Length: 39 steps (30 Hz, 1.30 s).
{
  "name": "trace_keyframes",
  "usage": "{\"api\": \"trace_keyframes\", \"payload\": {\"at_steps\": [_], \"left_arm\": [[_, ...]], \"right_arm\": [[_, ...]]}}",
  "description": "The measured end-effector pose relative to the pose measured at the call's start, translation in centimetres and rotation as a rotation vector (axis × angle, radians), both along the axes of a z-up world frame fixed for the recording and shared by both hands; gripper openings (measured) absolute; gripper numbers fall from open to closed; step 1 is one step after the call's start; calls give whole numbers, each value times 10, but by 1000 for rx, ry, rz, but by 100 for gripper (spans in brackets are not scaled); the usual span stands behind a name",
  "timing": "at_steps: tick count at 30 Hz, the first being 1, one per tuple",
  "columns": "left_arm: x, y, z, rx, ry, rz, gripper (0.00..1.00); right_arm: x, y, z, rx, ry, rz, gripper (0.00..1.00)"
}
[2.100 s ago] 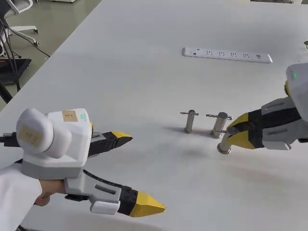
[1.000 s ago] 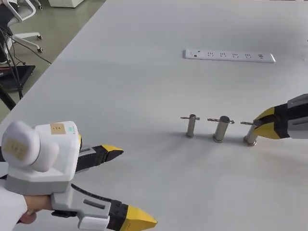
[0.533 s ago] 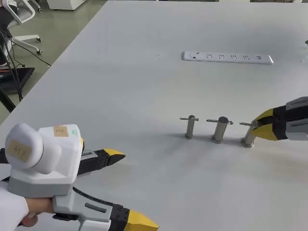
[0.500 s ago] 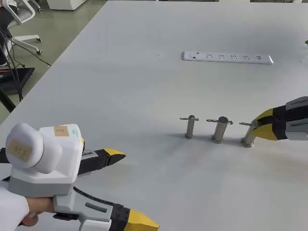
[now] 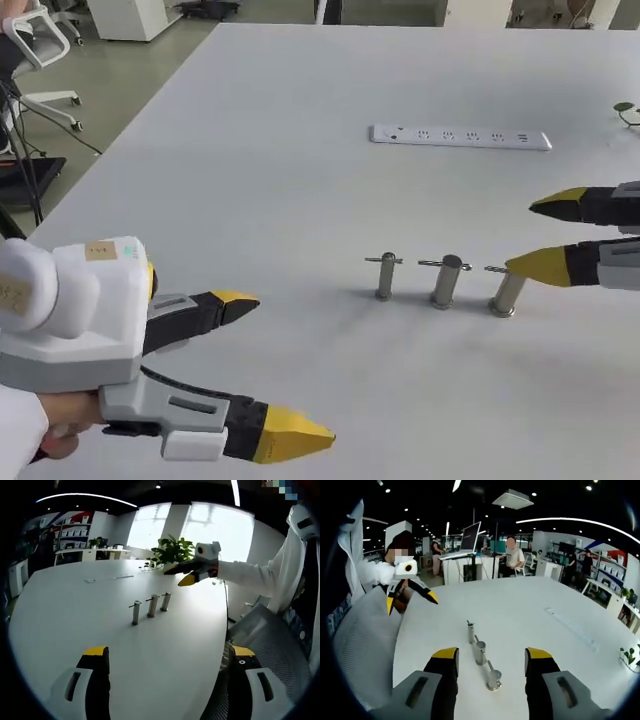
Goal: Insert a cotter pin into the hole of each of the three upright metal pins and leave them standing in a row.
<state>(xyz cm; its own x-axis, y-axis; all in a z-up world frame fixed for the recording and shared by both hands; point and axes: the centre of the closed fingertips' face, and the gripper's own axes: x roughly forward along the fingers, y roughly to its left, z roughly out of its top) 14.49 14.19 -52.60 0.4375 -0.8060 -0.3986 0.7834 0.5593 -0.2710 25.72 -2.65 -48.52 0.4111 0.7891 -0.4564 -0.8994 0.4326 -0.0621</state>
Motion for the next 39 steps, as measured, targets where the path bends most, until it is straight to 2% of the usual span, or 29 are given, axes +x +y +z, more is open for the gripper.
{"api": "trace_keyframes", "payload": {"at_steps": [5, 9, 11, 15, 19, 21, 27, 30, 34, 37, 39], "left_arm": [[9, -9, 18, -38, -37, 17, 99], [9, -11, 25, -59, -52, 50, 99], [7, -13, 26, -82, -47, 74, 99], [2, -12, 25, -98, -33, 103, 99], [-1, -10, 24, -109, -21, 130, 99], [-2, -10, 22, -126, -7, 143, 99], [-5, -10, 18, -142, 15, 175, 99], [-6, -7, 15, -136, 23, 190, 99], [-6, 2, 9, -116, 51, 209, 99], [-5, 8, 8, -112, 55, 223, 99], [-4, 11, 9, -121, 58, 240, 99]], "right_arm": [[-19, -4, 16, 52, -16, -50, 63], [-29, -10, 23, 82, -20, -92, 70], [-38, -16, 24, 98, -11, -132, 72], [-48, -23, 19, 123, 25, -187, 81], [-56, -32, 10, 145, 56, -238, 84], [-60, -36, 2, 135, 72, -257, 85], [-72, -49, -16, 179, 150, -353, 88], [-77, -52, -23, 179, 165, -373, 89], [-81, -56, -27, 197, 194, -409, 90], [-81, -60, -28, 206, 208, -440, 91], [-82, -63, -32, 183, 208, -456, 91]]}}
